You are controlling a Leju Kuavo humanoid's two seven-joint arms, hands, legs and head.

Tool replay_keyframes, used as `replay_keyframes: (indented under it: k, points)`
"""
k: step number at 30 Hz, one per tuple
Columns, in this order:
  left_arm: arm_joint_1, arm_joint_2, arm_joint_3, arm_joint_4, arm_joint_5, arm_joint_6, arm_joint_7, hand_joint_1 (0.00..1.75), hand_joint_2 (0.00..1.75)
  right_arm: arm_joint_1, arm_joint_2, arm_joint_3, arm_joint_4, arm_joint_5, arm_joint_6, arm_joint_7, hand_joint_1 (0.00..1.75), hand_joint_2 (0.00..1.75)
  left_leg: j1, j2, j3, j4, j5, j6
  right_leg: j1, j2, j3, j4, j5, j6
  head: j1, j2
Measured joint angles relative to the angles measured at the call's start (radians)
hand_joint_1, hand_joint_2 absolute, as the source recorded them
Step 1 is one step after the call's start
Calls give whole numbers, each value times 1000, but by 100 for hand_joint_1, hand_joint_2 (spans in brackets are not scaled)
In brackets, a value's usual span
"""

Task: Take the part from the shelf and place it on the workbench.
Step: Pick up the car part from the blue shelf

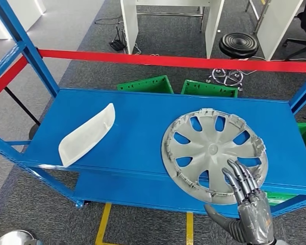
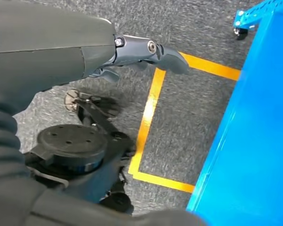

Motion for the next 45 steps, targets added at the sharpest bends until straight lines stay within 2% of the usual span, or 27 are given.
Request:
replay_keyframes:
  k: [1, 2, 3, 4, 6, 7, 9, 10, 11, 12, 14, 15, 16, 20, 22, 25, 30, 40, 45]
  points:
    - [-1, 0, 2, 0, -4, -2, -1, 0, 0, 0, -3, 4, 0, 0, 0, 2, 0, 175, 3, 1, -41, 51, -27, -4, -1, 0, 4, -2, -4, -1, 0, 0]
    - [-1, 0, 4, 0, -9, -6, -5, 0, 0, 0, -6, 8, 1, 0, 0, 4, 0, 175, 6, 1, -72, 81, -39, -7, -2, 0, 9, -2, -9, -1, 0, 0]
    - [-2, 0, 6, 0, -14, -10, -10, 0, 0, 0, -8, 10, 1, -1, -1, 6, 0, 175, 8, 1, -89, 83, -29, -9, -3, 1, 16, -2, -14, 0, 0, 0]
    - [-3, 0, 9, 1, -20, -14, -14, 0, 0, 1, -10, 12, 2, -3, -2, 8, 0, 175, 10, 2, -91, 55, 4, -11, -4, 1, 24, -3, -19, 1, 0, 0]
    - [-4, 0, 14, 1, -27, -22, -22, 0, 0, 1, -15, 16, 2, -7, -5, 10, 0, 175, 14, 3, -66, -58, 99, -14, -6, 3, 36, -2, -28, 7, -1, 0]
    - [-6, 0, 17, 2, -30, -25, -24, 0, 0, 2, -18, 18, 2, -9, -5, 12, 0, 175, 16, 5, -55, -108, 123, -12, -5, 4, 40, 0, -31, 12, -2, 0]
    - [-8, -2, 20, 5, -33, -30, -29, 0, 0, 4, -25, 22, 1, -10, -6, 16, 0, 175, 17, 9, -50, -155, 140, -1, -2, 6, 39, 2, -38, 25, -5, 0]
    - [-9, -2, 22, 6, -34, -33, -31, 0, 0, 5, -29, 24, 1, -12, -4, 19, 0, 175, 18, 10, -50, -157, 142, 3, -1, 6, 39, 2, -44, 27, -5, 0]
    - [-10, -2, 25, 7, -37, -35, -32, 0, 0, 5, -33, 25, -1, -16, 0, 22, 0, 175, 18, 9, -49, -159, 155, 5, 0, 5, 38, 1, -52, 21, -5, 0]
    - [-11, -3, 28, 7, -40, -38, -34, 0, 0, 6, -38, 27, -3, -24, 9, 24, 0, 175, 18, 8, -48, -161, 163, 7, 1, 4, 40, -1, -56, 10, -5, 0]
    - [-15, -4, 33, 9, -49, -46, -38, 0, 0, 7, -53, 32, -10, -55, 37, 25, 0, 175, 18, 8, -47, -161, 166, 11, 3, 4, 42, -4, -54, -15, -4, 0]
    - [-18, -4, 37, 10, -56, -53, -43, 0, 0, 8, -62, 35, -14, -79, 56, 23, 0, 175, 17, 8, -47, -161, 166, 15, 3, 4, 43, -8, -48, -17, -4, 0]
    - [-22, -4, 42, 13, -65, -62, -50, 0, 0, 9, -72, 39, -17, -105, 77, 21, 0, 175, 16, 7, -47, -161, 166, 18, 2, 4, 44, -12, -42, -13, -4, 0]
    - [-52, -3, 84, 40, -126, -114, -86, 0, 0, 22, -132, 54, -37, -162, 166, 46, 0, 175, 13, 7, -48, -161, 165, 26, -3, 4, 51, -26, -29, 36, -5, 0]
    - [-71, -3, 111, 58, -153, -134, -100, 0, 0, 26, -162, 61, -42, -166, 195, 69, 0, 175, 12, 8, -49, -161, 165, 27, -4, 4, 57, -28, -28, 44, -5, 0]
    - [-92, -3, 143, 81, -180, -153, -114, 0, 0, 27, -189, 70, -45, -169, 230, 104, 0, 175, 12, 8, -50, -161, 166, 28, -4, 5, 60, -29, -27, 48, -5, 0]
    - [-132, -3, 199, 125, -238, -192, -150, 0, 0, 24, -230, 89, -45, -174, 295, 209, 0, 175, 14, 8, -50, -162, 166, 28, -2, 4, 59, -28, -29, 50, -5, 0]
    - [-159, -4, 246, 163, -266, -212, -164, 0, 0, 19, -257, 115, -42, -183, 317, 262, 0, 175, 15, 8, -50, -163, 166, 27, -1, 4, 57, -25, -31, 47, -5, 0]
    - [-189, -5, 279, 191, -315, -235, -188, 0, 0, -37, -255, 106, 13, -193, 370, 257, 0, 175, 15, 8, -50, -163, 167, 26, -1, 5, 57, -24, -31, 47, -5, 0]
